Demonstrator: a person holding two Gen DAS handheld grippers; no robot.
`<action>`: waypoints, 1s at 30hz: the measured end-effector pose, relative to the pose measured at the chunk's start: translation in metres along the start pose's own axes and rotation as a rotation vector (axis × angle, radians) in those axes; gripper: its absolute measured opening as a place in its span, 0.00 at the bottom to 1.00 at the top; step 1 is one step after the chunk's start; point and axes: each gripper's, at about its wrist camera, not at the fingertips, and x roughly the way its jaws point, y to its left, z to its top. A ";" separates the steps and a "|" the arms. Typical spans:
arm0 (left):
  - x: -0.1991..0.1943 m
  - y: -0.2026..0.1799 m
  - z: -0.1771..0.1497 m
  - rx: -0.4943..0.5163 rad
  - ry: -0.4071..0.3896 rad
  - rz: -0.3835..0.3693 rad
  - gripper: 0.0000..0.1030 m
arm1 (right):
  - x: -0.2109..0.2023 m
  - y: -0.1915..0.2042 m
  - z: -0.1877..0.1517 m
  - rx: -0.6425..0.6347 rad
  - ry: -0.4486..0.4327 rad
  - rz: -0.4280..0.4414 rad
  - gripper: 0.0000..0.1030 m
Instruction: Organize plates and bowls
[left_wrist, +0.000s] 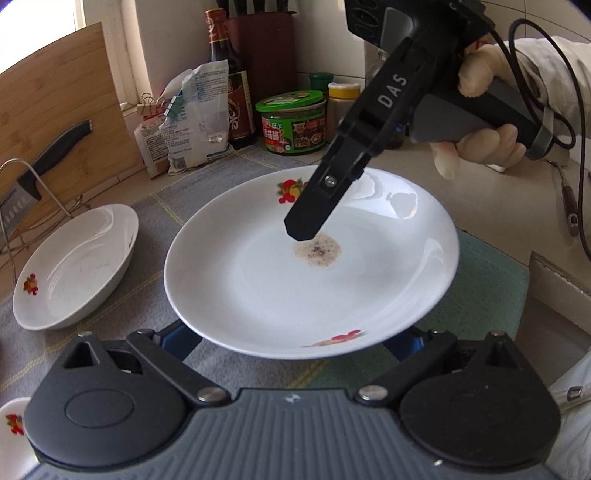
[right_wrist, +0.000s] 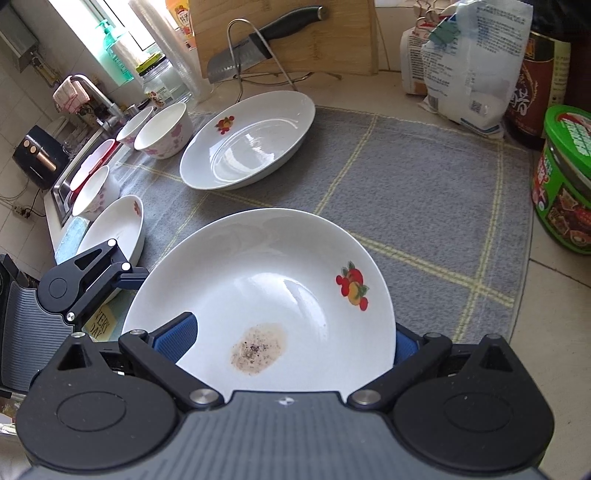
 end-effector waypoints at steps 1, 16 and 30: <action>0.002 0.000 0.001 0.003 0.001 -0.001 0.98 | -0.001 -0.002 0.001 0.001 -0.003 -0.003 1.00; 0.044 -0.002 0.029 0.044 0.006 -0.003 0.98 | -0.007 -0.041 0.014 -0.001 -0.055 -0.069 1.00; 0.079 0.000 0.043 0.048 0.025 -0.018 0.98 | -0.004 -0.072 0.024 0.018 -0.083 -0.116 1.00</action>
